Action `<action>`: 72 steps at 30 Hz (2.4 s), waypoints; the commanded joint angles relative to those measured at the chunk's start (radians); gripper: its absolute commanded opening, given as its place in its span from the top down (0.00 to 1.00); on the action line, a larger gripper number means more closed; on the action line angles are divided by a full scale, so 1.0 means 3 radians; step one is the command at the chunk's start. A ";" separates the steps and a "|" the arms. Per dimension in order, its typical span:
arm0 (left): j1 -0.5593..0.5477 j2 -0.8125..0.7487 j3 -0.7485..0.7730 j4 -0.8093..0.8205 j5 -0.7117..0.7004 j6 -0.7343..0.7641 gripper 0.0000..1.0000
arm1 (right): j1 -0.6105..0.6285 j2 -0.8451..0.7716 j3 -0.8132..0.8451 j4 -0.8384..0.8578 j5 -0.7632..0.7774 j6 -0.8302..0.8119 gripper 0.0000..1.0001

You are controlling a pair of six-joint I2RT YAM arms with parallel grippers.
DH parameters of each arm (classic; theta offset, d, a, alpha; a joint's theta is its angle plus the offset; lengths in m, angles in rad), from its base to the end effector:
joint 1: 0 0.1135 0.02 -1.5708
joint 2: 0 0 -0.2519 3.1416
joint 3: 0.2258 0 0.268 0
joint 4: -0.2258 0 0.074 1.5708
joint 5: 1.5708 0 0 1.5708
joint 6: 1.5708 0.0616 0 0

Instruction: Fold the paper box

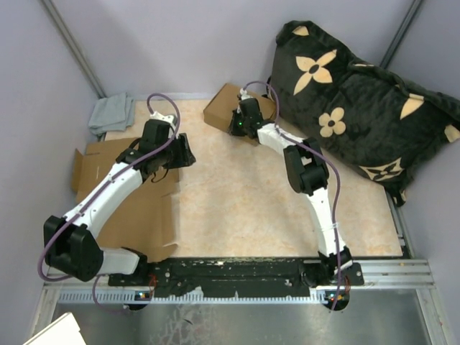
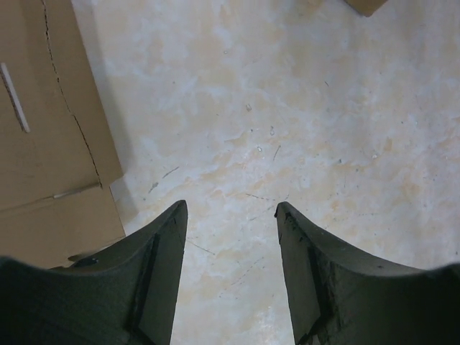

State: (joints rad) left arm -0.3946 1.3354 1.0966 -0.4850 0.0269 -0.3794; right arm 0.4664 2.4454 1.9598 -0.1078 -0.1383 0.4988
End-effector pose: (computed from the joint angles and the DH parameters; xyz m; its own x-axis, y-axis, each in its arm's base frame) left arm 0.3048 -0.1287 0.2652 -0.7171 -0.1024 -0.6894 0.1478 0.9443 -0.2941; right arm 0.5180 0.2703 0.1307 -0.7005 0.1778 -0.6912 -0.2418 0.8520 0.4643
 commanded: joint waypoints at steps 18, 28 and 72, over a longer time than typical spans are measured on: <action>0.0233 0.0138 -0.0041 -0.0053 -0.0591 -0.0151 0.32 | -0.0247 -0.1756 -0.2087 0.0304 0.0753 0.0031 0.57; 0.0260 -0.0147 -0.0063 -0.0139 -0.0719 -0.0056 0.31 | -0.0263 -0.0760 -0.0752 -0.0524 0.1370 -0.0350 0.61; 0.0329 0.0994 0.0114 -0.0063 -0.0724 -0.0192 0.29 | -0.0428 -0.3792 -0.3322 0.1036 -0.0265 -0.0296 0.23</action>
State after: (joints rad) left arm -0.3019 1.5295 1.0813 -0.4984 -0.2272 -0.4030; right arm 0.3370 1.4052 1.0996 0.2188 -0.1390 0.3408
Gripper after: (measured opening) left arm 0.730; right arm 0.774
